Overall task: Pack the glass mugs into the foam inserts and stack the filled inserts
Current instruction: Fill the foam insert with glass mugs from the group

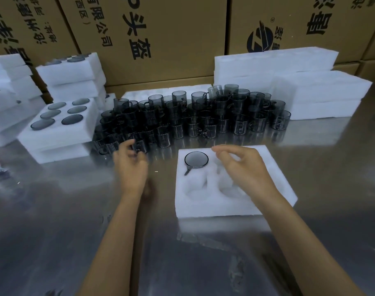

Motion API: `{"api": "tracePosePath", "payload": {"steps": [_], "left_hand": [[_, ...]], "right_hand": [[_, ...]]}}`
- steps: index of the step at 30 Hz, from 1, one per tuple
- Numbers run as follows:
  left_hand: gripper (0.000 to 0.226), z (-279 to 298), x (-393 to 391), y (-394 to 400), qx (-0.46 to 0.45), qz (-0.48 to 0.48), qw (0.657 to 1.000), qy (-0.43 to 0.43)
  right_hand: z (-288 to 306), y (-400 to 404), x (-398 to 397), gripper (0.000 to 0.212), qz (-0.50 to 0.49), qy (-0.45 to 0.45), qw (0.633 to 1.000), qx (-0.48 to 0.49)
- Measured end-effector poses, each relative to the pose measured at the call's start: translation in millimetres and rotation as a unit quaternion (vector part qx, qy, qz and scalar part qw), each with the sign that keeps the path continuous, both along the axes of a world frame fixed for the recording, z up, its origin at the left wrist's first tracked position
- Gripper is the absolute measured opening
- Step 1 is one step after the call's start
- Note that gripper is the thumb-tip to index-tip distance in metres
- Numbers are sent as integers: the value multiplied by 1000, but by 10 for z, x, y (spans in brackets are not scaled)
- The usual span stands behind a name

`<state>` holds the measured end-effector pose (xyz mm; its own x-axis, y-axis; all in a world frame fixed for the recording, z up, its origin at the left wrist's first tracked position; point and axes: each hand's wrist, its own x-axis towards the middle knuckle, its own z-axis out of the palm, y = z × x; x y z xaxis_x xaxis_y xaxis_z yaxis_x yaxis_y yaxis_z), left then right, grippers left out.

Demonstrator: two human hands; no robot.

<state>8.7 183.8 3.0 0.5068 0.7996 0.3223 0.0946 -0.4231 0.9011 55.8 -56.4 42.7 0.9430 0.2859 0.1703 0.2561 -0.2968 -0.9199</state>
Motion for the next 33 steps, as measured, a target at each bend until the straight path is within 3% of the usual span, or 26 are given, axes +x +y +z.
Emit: {"api": "tracePosePath", "payload": {"steps": [2,6,10,15,23,27,29,33], "left_hand": [[52,-69,-1,141,9,31,999,37],[71,-105,113,226,50,-13,991,120],[47,-82,216,265,115,-1,979,171],[13,-88,179,218,138,6,984,117],[9,201,146,-154,124,-72,989,-38],[25,423,77,-559,121,-159,976,-82],[31,469,14,-794,138,-204,964,-99],[71,505,-62,-1149,142,-280,946,-84]], "right_hand": [[24,-29,6,24,-11,33,998,59],[25,-36,7,24,-9,54,994,95],[71,-87,27,27,-13,86,983,163],[113,-139,45,26,-28,108,974,199],[107,-157,50,26,-19,105,976,191],[119,-154,49,22,6,86,978,191],[131,-183,58,31,44,55,982,173],[220,-366,98,55,119,-56,989,62]]}}
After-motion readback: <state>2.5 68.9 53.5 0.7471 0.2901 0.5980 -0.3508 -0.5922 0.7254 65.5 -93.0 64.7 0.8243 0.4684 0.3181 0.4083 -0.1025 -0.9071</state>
